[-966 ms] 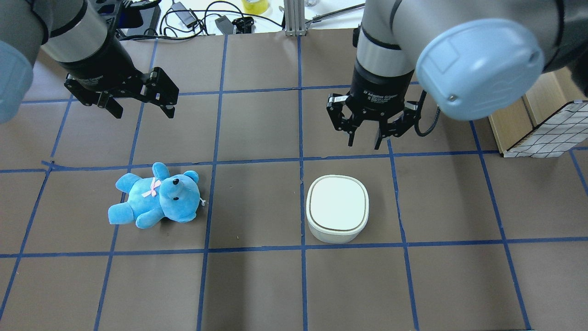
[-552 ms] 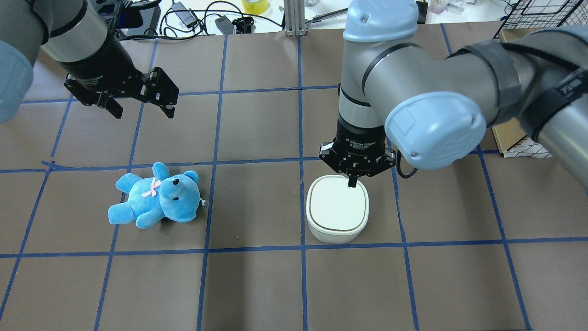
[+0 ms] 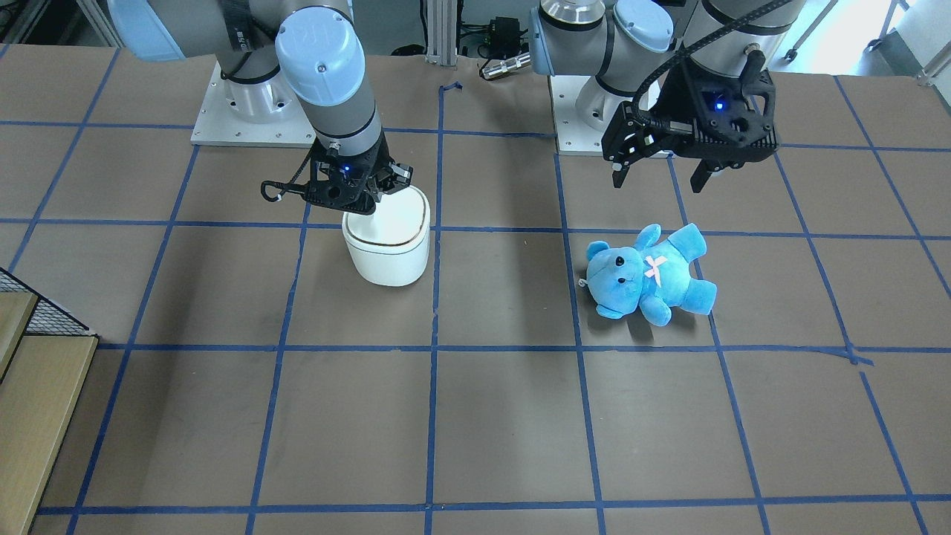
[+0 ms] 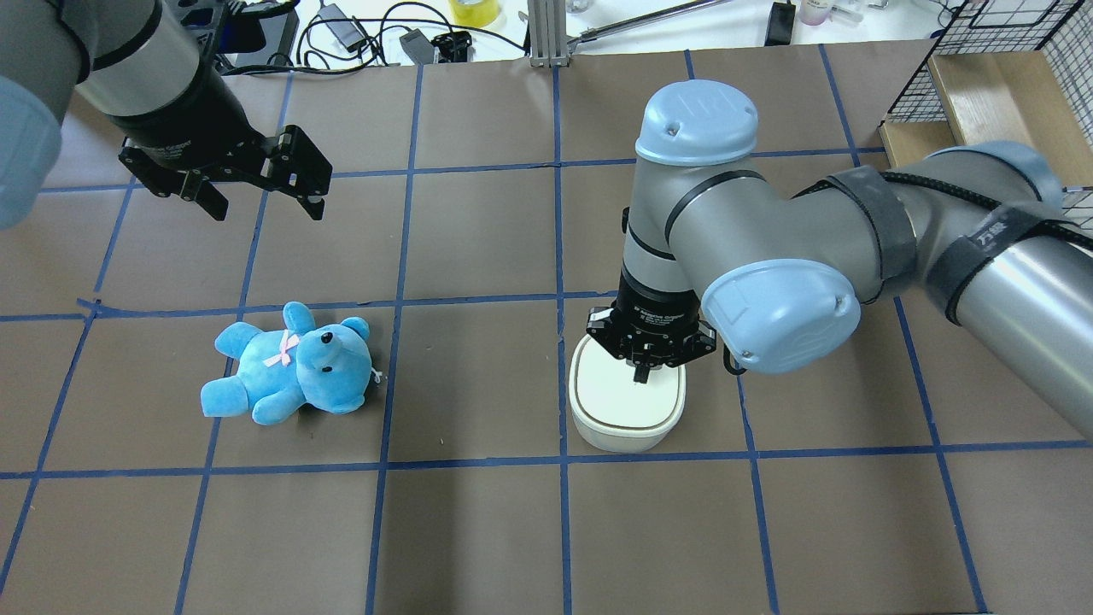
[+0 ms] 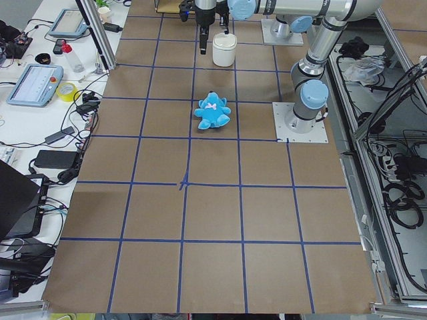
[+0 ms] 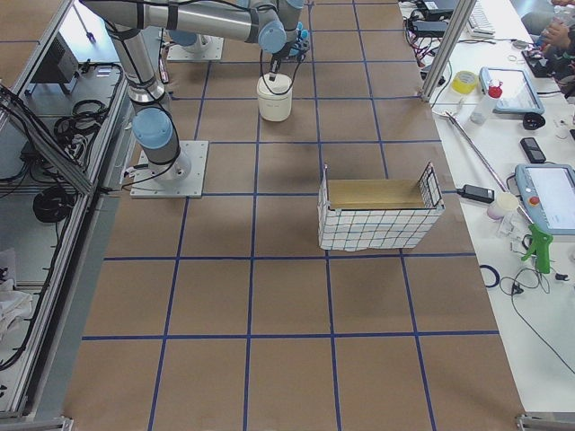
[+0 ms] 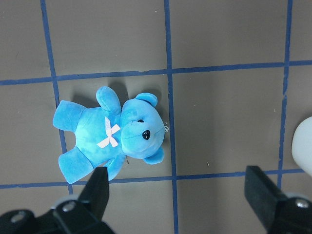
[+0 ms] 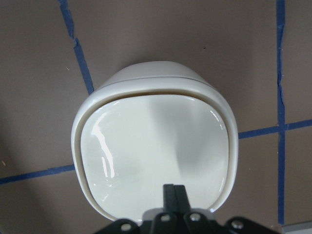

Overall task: Open trash can with right arm
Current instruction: 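Lower the right gripper and press down on the lid's near edge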

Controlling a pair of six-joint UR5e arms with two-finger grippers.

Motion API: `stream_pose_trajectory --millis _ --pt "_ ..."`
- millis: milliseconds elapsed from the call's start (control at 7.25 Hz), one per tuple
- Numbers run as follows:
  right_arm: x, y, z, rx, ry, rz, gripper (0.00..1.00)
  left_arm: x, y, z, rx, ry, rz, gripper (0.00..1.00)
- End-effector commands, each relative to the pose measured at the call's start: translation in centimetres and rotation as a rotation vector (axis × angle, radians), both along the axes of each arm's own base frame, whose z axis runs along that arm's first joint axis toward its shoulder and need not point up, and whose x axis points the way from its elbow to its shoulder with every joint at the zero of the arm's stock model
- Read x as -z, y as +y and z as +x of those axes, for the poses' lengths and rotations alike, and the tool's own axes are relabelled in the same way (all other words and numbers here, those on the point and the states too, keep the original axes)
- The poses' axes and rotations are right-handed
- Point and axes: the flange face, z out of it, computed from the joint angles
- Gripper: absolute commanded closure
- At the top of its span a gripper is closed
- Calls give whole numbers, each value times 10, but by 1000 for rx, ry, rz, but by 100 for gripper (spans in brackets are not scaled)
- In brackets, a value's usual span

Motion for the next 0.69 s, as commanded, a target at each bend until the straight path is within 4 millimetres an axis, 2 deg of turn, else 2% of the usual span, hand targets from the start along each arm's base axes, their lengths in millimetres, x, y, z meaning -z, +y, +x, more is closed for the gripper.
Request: stream_pose_trajectory --millis 0,276,552 --pt "8 -2 1 2 -3 3 100 0 0 0 0 0 0 0" --pt "12 -3 -1 -2 22 4 100 0 0 0 0 0 0 0" --pt "26 0 -2 14 24 -3 100 0 0 0 0 0 0 0"
